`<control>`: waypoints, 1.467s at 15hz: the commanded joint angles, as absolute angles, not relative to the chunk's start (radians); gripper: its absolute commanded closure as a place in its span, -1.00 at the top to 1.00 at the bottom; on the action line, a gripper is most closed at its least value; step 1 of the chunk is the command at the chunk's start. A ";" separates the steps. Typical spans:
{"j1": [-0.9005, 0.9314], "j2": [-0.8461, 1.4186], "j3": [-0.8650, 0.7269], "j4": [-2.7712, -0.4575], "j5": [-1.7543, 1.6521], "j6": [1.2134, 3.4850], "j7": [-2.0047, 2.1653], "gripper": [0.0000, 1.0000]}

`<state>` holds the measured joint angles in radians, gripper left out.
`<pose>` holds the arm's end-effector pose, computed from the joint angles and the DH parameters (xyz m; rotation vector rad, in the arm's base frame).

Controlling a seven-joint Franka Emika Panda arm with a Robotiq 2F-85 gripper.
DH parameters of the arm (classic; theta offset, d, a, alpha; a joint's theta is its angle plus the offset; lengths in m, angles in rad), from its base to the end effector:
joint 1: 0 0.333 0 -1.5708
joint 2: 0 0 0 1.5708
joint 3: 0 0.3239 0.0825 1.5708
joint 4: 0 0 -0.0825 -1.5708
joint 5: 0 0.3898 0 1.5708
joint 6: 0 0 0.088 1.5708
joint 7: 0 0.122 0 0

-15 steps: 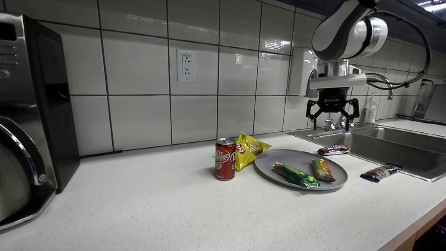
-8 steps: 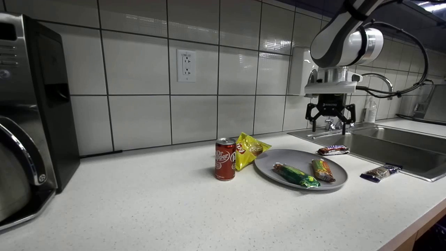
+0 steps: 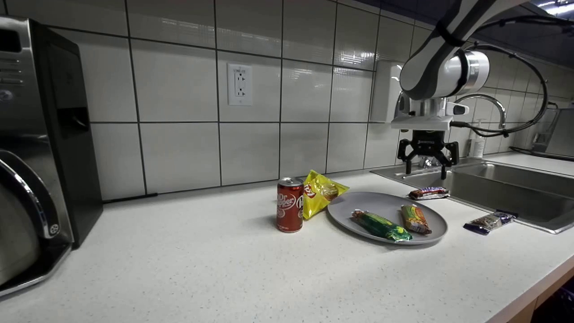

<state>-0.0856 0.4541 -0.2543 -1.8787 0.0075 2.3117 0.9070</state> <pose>0.6076 -0.2059 0.2632 2.4839 -1.7502 0.0349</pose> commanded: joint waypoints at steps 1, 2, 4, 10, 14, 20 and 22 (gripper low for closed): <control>-0.096 0.501 -0.262 -1.829 0.030 2.316 0.969 1.00; -0.097 0.510 -0.264 -1.823 0.034 2.319 0.985 1.00; -0.102 0.528 -0.265 -1.812 0.042 2.321 1.011 1.00; -0.115 0.566 -0.270 -1.795 0.064 2.320 1.052 1.00; -0.125 0.581 -0.272 -1.789 0.073 2.320 1.066 1.00; -0.132 0.593 -0.272 -1.783 0.079 2.325 1.080 0.37; -0.132 0.591 -0.272 -1.785 0.078 2.326 1.080 0.08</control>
